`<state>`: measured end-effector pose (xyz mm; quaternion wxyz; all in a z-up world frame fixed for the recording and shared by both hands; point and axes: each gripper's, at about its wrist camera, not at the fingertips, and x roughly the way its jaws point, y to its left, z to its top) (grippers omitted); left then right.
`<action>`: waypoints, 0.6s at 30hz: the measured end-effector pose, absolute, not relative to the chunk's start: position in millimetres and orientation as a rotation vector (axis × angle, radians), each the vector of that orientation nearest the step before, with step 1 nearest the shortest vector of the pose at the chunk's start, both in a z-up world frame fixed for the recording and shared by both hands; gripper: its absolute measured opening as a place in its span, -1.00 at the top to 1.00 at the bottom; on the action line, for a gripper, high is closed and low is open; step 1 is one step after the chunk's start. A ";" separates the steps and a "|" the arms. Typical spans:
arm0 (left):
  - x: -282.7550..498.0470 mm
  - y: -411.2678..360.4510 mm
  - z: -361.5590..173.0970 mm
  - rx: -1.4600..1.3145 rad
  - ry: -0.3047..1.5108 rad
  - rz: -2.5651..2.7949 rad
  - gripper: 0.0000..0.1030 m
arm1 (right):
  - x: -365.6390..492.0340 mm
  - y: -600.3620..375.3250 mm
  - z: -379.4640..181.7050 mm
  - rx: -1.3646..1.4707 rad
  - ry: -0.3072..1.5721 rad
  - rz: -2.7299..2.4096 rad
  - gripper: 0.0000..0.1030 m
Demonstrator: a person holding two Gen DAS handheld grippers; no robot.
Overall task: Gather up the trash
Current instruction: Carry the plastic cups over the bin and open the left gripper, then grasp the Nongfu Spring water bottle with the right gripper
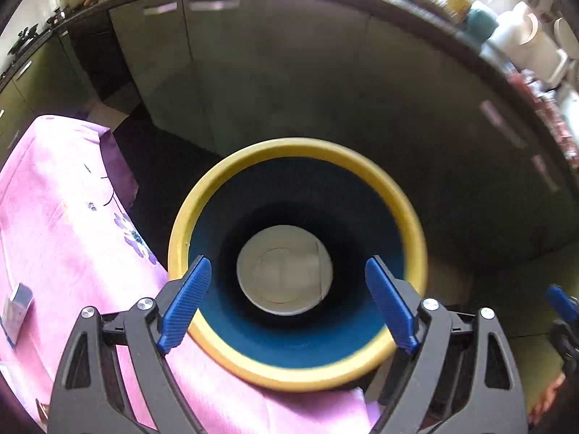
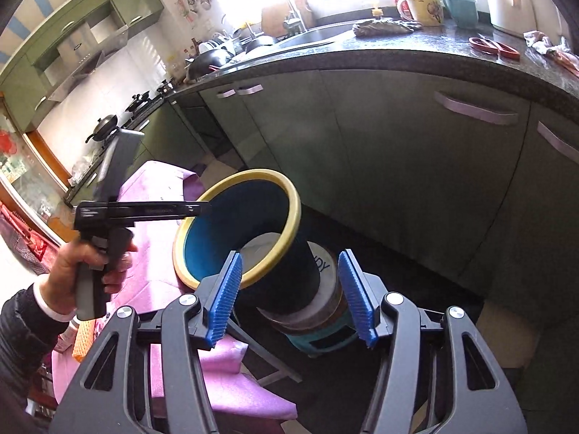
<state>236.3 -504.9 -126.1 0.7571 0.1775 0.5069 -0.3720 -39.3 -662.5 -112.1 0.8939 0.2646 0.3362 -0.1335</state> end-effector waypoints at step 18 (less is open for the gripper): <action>193.7 -163.2 24.0 0.025 0.667 -0.664 -0.86 | 74.5 -551.2 -98.1 0.361 0.838 0.025 -0.14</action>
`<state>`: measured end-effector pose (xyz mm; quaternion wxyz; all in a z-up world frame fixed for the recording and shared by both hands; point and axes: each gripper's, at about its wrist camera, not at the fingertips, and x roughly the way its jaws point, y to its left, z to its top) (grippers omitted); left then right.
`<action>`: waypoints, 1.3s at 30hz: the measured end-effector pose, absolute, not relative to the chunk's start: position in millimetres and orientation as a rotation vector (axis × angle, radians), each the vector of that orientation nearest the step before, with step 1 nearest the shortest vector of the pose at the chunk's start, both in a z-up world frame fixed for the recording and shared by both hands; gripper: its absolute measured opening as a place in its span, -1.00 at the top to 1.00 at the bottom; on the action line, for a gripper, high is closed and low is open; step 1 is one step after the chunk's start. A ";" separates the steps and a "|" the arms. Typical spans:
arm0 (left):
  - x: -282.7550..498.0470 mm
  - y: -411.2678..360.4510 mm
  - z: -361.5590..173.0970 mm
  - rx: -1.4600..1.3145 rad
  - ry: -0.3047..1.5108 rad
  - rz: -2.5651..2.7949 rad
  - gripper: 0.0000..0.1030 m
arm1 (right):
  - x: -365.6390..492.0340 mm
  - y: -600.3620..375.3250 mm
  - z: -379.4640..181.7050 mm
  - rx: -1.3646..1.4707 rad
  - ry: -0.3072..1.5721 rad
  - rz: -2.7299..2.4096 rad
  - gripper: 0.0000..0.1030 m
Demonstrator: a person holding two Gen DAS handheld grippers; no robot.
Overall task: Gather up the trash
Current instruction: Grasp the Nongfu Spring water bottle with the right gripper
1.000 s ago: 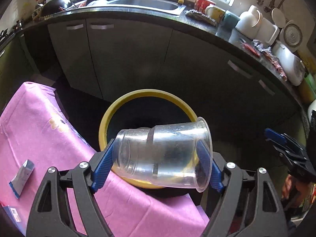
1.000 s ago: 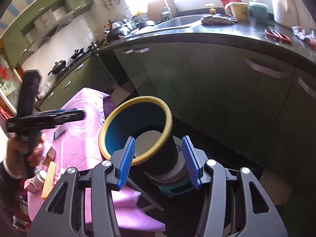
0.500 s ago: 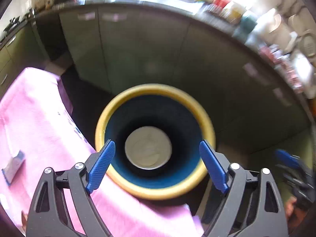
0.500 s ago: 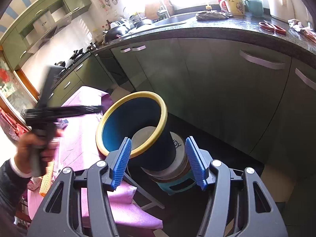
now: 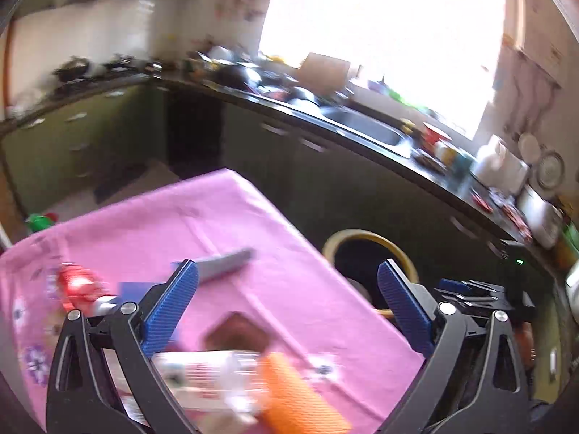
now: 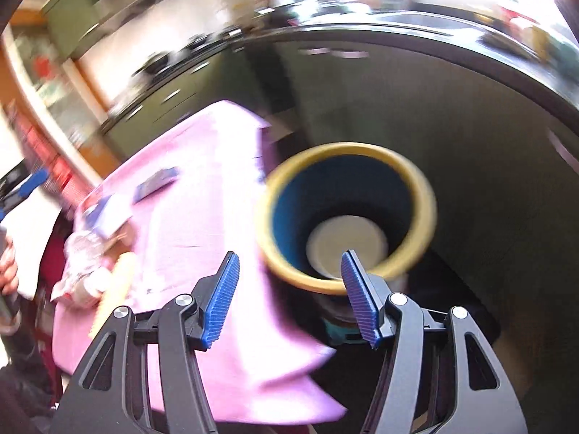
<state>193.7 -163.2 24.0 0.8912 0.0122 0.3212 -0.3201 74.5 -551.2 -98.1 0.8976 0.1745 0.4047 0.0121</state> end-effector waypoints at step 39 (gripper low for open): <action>269.1 87.5 -65.5 -0.266 0.641 -0.078 -0.87 | 243.4 -120.3 -157.9 -1.014 1.515 0.780 -0.36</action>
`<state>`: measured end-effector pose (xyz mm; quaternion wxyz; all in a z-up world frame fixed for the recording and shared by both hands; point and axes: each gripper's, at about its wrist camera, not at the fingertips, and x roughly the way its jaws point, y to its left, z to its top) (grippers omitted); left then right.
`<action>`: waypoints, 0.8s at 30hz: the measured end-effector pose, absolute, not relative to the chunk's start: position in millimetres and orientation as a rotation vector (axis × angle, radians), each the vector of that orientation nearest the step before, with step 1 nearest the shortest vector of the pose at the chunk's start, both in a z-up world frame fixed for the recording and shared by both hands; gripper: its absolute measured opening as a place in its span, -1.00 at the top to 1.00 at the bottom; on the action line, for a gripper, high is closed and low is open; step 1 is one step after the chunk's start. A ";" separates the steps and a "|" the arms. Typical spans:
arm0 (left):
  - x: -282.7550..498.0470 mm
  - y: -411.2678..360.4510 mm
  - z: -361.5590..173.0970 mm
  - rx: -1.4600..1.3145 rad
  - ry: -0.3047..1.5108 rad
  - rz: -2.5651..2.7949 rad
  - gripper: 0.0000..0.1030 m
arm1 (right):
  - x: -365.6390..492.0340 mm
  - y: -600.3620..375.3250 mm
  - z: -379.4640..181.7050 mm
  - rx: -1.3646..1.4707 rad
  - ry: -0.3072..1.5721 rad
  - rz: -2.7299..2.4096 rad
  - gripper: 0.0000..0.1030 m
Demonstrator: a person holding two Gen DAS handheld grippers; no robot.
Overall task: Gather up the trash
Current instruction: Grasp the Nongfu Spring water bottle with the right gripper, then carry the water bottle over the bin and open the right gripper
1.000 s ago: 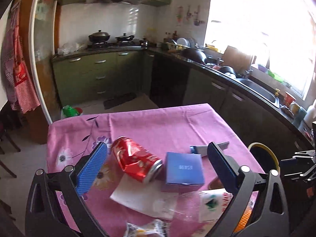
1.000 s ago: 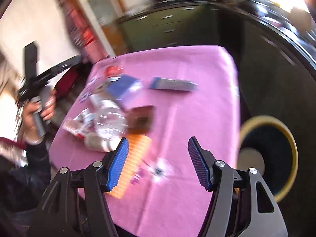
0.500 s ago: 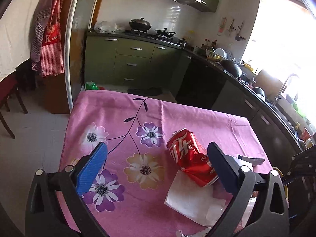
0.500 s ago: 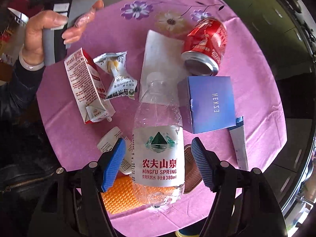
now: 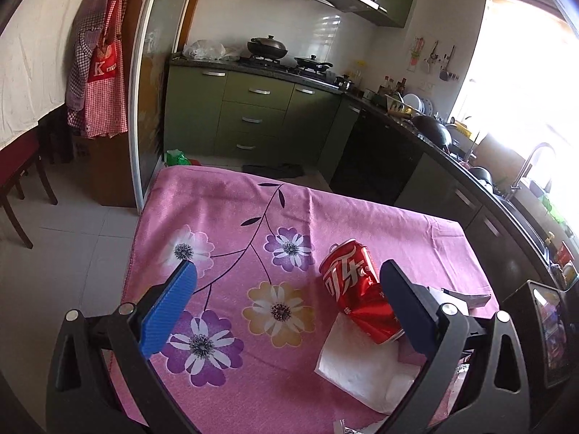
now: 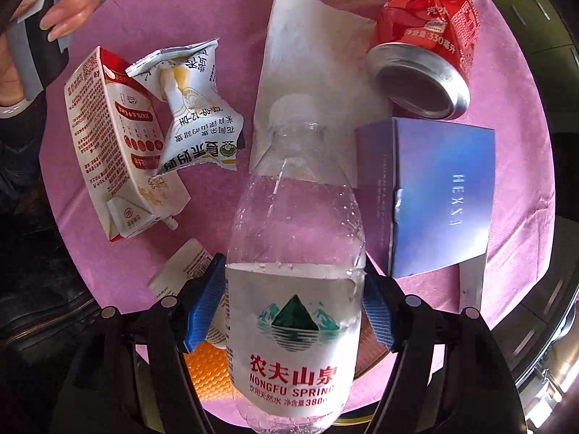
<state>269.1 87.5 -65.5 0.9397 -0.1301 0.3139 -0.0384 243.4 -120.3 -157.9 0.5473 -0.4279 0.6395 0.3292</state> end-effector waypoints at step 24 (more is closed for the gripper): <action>270.6 84.3 -71.8 -0.242 0.654 -0.071 -0.87 | 249.9 -202.1 -81.2 -0.637 1.374 0.791 -0.25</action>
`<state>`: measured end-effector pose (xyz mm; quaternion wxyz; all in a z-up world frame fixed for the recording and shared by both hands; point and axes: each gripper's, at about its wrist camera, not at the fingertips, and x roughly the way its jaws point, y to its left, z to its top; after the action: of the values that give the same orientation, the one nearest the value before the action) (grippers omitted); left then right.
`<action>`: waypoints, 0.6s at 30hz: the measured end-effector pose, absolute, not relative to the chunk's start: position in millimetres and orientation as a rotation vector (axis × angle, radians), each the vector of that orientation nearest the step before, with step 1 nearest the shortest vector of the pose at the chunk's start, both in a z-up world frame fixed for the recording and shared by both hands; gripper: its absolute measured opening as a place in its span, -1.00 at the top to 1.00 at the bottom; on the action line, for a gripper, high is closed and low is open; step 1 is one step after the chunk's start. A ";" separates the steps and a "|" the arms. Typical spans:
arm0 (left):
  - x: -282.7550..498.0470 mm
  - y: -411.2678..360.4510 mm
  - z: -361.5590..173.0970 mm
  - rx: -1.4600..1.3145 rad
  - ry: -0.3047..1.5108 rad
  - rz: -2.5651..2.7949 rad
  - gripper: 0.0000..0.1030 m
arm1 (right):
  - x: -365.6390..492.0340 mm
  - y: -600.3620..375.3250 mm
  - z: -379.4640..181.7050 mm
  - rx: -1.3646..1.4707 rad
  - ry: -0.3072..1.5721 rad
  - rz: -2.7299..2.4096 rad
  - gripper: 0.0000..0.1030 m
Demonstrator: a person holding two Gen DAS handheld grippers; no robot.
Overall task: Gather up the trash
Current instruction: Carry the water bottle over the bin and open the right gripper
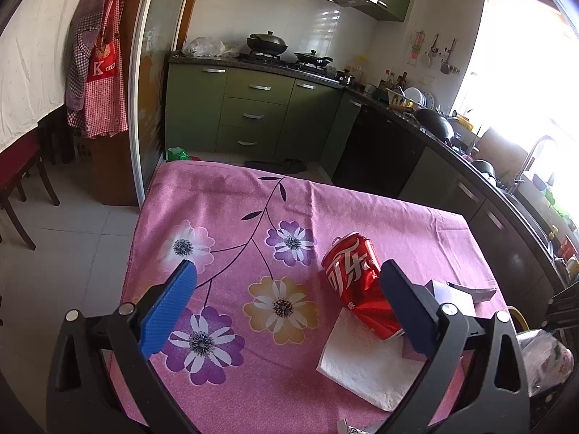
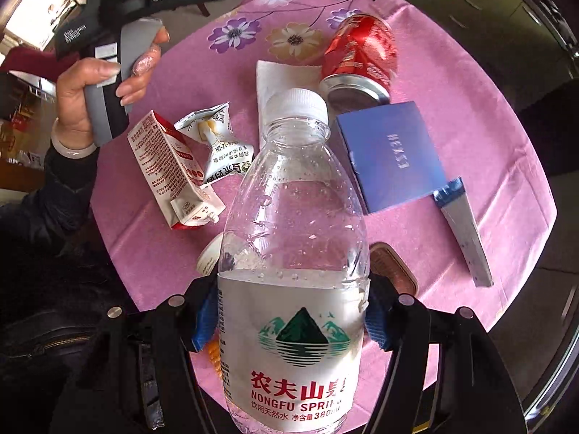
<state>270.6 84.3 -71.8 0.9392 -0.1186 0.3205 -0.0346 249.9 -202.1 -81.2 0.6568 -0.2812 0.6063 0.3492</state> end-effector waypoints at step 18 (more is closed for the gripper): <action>272.0 69.1 -75.3 -0.186 0.664 -0.081 -0.87 | 263.8 -563.8 -153.4 0.009 1.566 0.029 -0.26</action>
<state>272.0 69.1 -75.3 0.9404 -0.0912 0.3253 -0.0399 263.8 -563.8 -153.4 0.7088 0.0042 0.7053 0.0128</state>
